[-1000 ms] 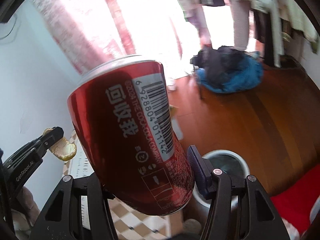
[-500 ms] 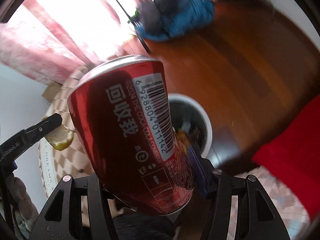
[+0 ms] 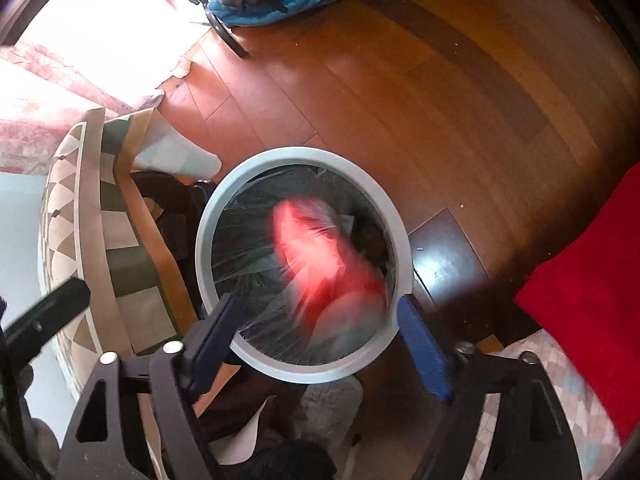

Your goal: Collect trash

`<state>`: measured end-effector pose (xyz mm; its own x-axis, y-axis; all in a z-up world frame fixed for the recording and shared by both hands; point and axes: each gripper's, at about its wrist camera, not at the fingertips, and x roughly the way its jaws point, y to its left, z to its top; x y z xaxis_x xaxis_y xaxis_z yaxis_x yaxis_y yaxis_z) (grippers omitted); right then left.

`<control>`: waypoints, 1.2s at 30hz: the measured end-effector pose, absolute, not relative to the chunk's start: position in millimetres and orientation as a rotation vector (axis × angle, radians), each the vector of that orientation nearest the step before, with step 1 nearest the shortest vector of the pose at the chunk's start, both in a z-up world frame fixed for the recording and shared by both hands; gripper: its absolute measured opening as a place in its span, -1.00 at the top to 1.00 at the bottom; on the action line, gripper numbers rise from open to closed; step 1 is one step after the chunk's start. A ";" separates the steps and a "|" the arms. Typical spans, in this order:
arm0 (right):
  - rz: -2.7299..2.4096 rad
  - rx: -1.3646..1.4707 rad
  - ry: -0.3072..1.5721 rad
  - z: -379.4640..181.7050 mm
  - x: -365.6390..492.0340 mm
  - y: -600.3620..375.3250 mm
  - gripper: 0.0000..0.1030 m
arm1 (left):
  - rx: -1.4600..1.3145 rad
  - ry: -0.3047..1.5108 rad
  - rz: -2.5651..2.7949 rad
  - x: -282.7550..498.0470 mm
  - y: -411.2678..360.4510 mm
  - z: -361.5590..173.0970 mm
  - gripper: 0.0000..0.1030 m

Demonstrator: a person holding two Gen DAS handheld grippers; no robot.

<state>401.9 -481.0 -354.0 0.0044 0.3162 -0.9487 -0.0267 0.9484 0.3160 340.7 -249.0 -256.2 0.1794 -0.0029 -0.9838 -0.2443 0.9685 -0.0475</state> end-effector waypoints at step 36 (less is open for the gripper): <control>0.480 0.106 1.223 -21.7 217.3 -481.5 -1.00 | -0.257 1.091 0.022 150.8 -245.7 -12.8 -1.00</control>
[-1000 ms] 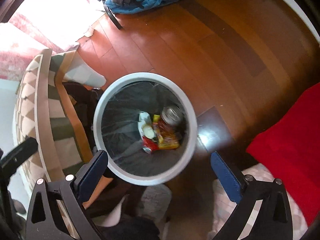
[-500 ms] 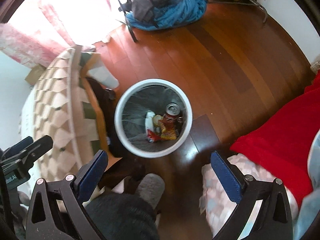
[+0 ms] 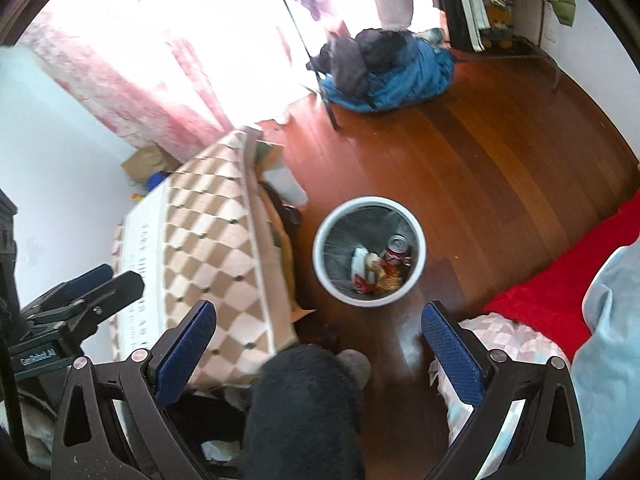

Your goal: Collect trash

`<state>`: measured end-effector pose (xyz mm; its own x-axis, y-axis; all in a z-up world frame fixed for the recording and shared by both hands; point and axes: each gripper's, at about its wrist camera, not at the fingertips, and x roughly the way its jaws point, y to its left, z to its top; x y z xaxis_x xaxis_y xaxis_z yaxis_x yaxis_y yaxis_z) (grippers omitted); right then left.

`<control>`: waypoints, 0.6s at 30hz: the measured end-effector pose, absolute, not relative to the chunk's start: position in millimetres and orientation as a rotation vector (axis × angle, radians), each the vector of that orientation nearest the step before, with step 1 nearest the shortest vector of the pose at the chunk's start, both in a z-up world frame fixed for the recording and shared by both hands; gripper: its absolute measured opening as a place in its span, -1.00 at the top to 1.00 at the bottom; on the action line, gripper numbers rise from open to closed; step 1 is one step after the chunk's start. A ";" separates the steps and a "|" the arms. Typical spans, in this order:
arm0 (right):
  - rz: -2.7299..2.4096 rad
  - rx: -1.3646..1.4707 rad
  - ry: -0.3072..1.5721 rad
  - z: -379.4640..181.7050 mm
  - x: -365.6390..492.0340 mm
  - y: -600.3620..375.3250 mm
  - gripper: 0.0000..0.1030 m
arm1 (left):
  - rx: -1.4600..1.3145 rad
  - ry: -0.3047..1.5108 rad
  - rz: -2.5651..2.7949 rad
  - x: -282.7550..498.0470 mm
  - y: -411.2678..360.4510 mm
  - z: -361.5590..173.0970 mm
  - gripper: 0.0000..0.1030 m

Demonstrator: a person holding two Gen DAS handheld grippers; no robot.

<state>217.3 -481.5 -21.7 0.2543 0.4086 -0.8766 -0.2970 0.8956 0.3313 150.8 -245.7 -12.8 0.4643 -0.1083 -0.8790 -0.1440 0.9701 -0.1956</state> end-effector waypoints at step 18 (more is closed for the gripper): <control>0.608 0.120 1.201 42.3 167.7 -476.5 -1.00 | -0.294 1.057 -0.035 110.8 -243.0 24.8 -1.00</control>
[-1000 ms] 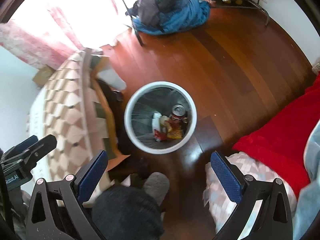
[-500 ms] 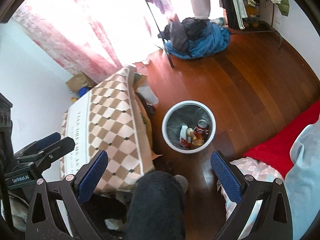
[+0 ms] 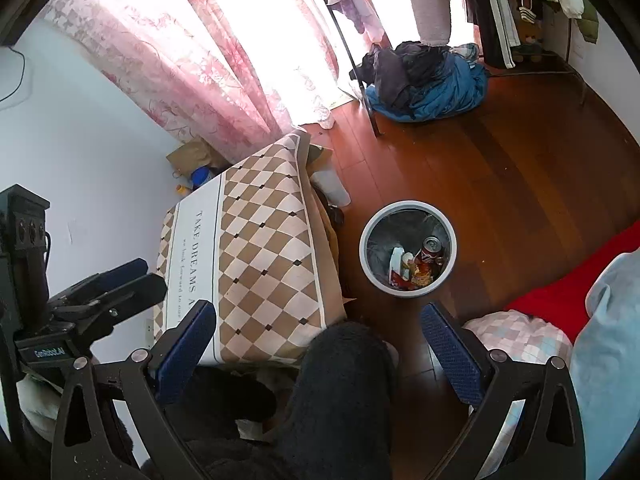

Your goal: Collect trash

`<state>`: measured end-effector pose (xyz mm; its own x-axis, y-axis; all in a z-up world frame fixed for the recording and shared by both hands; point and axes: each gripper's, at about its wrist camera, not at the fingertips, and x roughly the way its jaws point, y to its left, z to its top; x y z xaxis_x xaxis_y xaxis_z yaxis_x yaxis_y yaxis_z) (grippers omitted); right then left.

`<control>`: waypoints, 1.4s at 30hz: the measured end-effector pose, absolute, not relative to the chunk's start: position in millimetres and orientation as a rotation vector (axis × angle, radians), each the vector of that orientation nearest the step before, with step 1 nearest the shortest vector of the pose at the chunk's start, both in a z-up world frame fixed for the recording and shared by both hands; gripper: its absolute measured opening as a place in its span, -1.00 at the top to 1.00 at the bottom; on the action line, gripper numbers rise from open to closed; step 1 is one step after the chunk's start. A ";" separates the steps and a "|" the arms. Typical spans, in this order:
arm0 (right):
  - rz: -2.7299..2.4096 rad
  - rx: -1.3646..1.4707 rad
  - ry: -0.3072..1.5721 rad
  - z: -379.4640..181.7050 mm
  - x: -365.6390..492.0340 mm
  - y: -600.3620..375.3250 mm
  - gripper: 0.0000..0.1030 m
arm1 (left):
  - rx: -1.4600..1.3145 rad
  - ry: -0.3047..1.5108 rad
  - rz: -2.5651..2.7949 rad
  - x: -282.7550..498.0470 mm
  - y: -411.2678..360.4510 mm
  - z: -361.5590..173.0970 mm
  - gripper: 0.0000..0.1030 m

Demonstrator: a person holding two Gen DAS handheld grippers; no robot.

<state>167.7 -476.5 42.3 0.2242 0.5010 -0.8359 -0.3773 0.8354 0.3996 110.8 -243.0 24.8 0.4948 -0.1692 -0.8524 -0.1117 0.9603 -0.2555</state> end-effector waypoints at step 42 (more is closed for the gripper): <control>0.634 0.066 1.201 65.9 150.7 -473.6 -1.00 | -0.294 1.031 -0.084 94.8 -245.1 45.2 -1.00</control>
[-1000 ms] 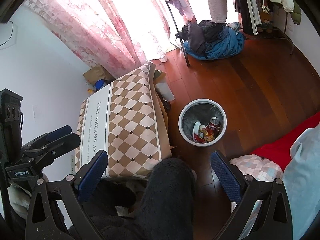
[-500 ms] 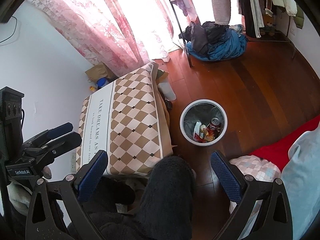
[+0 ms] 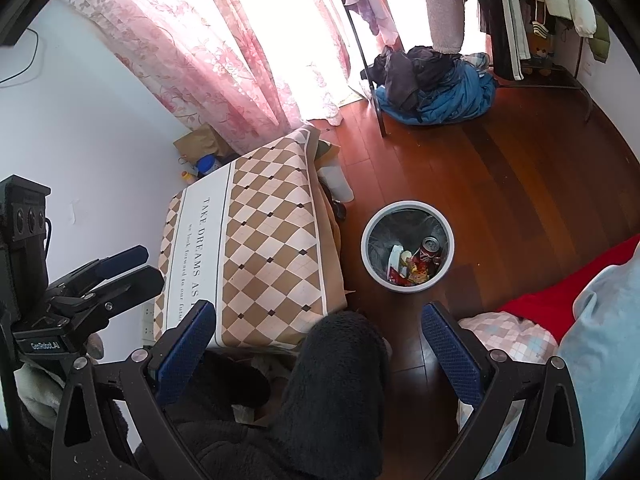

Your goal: Collect trash

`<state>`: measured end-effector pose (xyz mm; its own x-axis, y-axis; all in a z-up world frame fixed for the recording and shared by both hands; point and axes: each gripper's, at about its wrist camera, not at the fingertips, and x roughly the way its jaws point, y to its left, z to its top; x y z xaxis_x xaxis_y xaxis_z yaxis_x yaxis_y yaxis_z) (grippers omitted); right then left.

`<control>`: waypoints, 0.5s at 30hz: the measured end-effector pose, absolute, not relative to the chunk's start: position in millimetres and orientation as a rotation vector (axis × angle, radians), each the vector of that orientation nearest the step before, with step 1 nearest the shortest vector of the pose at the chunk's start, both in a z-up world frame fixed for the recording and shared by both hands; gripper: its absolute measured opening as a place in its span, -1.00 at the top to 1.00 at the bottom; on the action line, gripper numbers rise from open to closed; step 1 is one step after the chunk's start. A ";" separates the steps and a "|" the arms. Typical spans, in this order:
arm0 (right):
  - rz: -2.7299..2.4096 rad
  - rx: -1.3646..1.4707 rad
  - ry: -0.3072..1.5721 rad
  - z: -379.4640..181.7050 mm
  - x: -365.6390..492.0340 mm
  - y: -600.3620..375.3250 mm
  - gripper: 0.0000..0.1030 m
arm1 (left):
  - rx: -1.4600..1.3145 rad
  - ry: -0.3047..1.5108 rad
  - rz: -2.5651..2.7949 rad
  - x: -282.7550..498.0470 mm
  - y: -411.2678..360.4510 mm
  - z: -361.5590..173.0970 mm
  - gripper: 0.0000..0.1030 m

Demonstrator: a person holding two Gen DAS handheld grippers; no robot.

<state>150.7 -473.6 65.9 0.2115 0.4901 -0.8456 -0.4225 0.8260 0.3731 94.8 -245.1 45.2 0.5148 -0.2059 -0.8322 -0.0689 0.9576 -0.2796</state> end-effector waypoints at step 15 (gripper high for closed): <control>0.646 0.065 1.199 71.2 146.7 -471.1 -1.00 | -0.308 1.017 -0.114 87.0 -243.4 54.4 -1.00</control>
<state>146.7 -471.1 71.2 0.2082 0.4969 -0.8425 -0.4300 0.8201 0.3775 87.0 -243.4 54.4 0.5243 -0.2357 -0.8183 -0.0491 0.9509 -0.3055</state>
